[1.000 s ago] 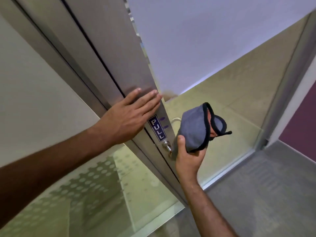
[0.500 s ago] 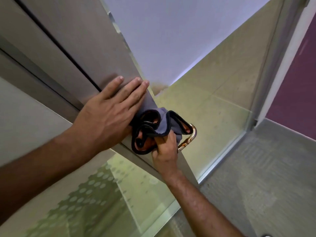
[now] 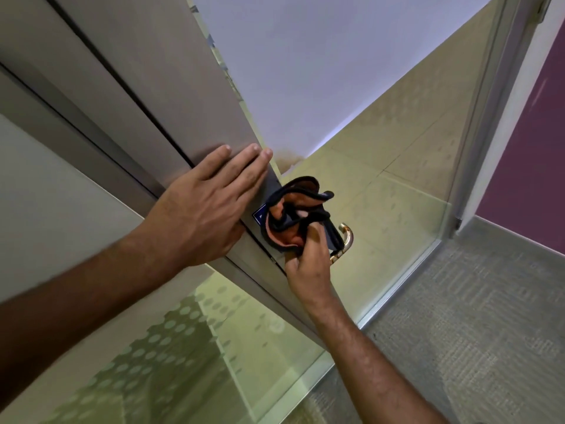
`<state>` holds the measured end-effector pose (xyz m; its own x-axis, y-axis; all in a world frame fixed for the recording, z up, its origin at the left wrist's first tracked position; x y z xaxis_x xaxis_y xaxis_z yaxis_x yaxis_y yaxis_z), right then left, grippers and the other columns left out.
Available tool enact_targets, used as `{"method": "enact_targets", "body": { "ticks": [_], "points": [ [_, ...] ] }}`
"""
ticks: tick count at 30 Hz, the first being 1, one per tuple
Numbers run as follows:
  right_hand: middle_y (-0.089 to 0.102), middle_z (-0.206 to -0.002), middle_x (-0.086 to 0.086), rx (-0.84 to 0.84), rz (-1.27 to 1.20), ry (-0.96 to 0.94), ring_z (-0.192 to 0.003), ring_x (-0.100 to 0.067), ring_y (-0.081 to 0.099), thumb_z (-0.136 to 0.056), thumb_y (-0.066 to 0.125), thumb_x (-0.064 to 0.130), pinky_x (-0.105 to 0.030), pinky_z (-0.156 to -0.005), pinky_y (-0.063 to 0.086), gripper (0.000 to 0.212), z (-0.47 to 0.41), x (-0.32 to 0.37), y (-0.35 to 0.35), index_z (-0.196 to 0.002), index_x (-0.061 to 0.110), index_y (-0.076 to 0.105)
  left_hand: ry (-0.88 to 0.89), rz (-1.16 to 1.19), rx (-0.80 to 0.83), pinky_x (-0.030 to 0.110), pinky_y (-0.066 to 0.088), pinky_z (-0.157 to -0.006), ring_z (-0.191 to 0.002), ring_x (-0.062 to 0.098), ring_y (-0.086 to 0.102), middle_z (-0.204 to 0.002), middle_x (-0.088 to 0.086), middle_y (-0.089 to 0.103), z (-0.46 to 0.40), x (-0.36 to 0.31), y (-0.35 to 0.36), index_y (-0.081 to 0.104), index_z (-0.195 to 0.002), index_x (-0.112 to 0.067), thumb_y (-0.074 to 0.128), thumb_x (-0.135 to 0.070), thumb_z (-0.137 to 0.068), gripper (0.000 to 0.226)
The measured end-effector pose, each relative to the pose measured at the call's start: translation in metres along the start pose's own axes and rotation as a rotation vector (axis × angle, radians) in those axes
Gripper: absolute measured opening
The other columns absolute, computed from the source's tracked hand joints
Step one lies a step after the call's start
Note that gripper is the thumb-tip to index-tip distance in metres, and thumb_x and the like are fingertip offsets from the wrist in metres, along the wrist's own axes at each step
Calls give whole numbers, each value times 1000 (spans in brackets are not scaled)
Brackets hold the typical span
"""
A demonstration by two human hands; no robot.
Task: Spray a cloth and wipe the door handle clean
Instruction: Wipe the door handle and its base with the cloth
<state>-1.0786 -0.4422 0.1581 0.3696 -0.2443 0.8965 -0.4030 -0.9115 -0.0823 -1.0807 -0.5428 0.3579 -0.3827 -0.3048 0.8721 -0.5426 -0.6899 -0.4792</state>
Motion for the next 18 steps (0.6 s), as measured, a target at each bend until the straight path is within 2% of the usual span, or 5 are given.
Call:
{"method": "enact_targets", "body": {
  "ticks": [5,10,13,15,18],
  "points": [
    [66,-111,-24,148,278,-161,-104,-42,58,-66,68,-20,-54,-84,53,59,-9,-14,-17,-123,-3,67,10,-41,-14,48,-3,-132,-165,33,1,-176,21,-9,-1,0,2,-8,-164,4,-1,-47,-92,88],
    [56,-106,-16,-31,260,-279,-99,-26,47,-81,60,-4,-31,-81,44,33,-37,-18,-70,-109,14,64,30,-45,-15,49,0,-133,-165,34,3,-176,22,-7,-1,-3,5,-8,-164,4,-8,-48,-89,91],
    [55,-111,-13,-54,280,-249,-102,-30,53,-88,49,10,-33,-83,45,28,-57,-34,-108,-112,17,60,36,-56,-18,50,1,-132,-165,34,5,-176,23,-6,-1,-3,7,-5,-164,5,-7,-47,-90,90],
    [61,-120,-10,59,346,-227,-109,-30,56,-90,56,9,-36,-88,46,25,-64,-49,-120,-113,14,65,35,-56,-24,51,1,-132,-165,35,5,-176,24,-6,-1,-3,8,-4,-164,6,-5,-47,-91,90],
    [68,-127,-19,358,379,-195,-119,-39,60,-83,65,-11,-46,-105,46,37,-58,-64,-107,-117,1,71,43,-68,-31,52,4,-131,-165,36,5,-175,25,-6,-2,-3,11,-5,-163,7,-2,-49,-92,90]
  ]
}}
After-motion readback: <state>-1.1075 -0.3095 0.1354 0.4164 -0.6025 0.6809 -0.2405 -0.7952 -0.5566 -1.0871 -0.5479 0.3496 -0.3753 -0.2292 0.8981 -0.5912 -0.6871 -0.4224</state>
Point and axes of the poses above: each hand's wrist, its own z-axis away from the middle knuckle, its own y-axis out of the palm, x = y × z, the point moved 3 cm from there along -z, towards the middle knuckle
